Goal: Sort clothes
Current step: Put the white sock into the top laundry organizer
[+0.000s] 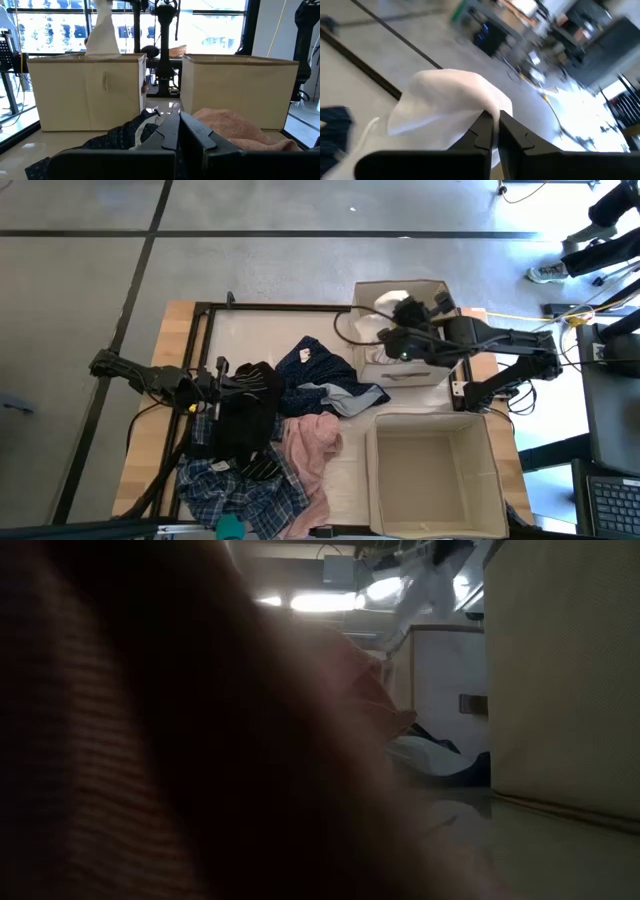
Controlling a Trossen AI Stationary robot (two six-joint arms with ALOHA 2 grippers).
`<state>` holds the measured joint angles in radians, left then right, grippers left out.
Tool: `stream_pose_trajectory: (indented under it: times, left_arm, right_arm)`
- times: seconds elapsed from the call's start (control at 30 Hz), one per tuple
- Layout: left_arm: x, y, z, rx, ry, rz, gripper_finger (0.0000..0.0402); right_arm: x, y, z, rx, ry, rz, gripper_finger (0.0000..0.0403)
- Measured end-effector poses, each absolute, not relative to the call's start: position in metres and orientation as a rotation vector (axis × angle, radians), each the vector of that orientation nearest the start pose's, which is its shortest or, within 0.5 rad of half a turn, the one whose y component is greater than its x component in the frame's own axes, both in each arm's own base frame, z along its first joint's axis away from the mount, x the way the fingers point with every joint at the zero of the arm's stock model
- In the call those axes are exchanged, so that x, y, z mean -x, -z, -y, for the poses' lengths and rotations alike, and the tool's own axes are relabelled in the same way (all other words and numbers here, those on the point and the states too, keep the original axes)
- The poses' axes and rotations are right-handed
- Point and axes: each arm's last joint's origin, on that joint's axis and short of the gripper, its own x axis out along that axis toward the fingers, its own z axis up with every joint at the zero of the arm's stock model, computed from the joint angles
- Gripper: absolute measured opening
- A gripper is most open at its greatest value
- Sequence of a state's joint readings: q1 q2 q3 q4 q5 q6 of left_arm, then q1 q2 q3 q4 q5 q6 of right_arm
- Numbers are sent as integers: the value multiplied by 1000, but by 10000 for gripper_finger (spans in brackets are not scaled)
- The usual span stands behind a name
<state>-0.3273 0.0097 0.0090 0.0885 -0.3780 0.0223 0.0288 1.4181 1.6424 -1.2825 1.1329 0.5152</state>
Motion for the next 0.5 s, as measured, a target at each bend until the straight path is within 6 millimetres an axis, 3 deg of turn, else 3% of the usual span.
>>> stream_pose_trajectory:
  times: [0.2, 0.5]
  left_arm:
    - [-94, -174, 21, 8, -52, 82, 1]
    - [-94, -174, 21, 9, -52, 82, 1]
  right_arm:
    - [-230, -390, 32, 26, 1272, -729, 19]
    - [-236, -347, 40, -92, 1232, -891, 19]
